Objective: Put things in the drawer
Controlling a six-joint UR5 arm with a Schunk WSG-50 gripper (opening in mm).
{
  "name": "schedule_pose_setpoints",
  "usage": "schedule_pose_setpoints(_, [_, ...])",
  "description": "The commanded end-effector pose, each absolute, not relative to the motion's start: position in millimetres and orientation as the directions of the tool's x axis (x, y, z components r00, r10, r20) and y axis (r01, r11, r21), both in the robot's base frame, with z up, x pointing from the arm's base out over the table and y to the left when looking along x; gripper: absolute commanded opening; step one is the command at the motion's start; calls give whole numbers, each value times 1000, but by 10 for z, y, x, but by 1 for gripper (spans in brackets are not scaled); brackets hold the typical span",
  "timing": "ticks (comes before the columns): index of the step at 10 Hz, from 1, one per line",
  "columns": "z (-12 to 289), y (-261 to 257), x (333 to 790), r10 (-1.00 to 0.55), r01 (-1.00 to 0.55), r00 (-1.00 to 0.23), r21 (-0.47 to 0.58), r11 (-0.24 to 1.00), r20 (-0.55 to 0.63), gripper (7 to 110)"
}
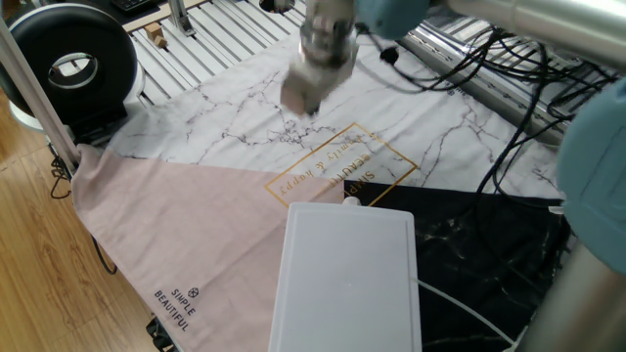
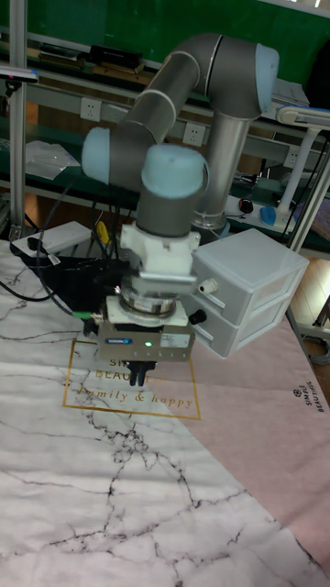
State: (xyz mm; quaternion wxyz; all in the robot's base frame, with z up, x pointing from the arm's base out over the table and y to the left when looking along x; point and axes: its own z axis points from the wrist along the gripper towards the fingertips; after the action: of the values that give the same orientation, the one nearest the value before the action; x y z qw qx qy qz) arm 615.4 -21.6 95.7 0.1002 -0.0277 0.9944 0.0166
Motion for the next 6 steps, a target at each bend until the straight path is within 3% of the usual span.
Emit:
schedule_pose_setpoints(1, [1290,-292,6480,203,138,-924,215,967,-323,7])
schedule_pose_setpoints(2, [1316,-218,6545,221,148,-917,231,962,-331,7])
schedule_pose_setpoints(4, [1276,-254,6575,198,151,-925,164,975,-324,7])
schedule_pose_setpoints(6, [1105,-150,6440,164,132,-954,140,981,-251,7])
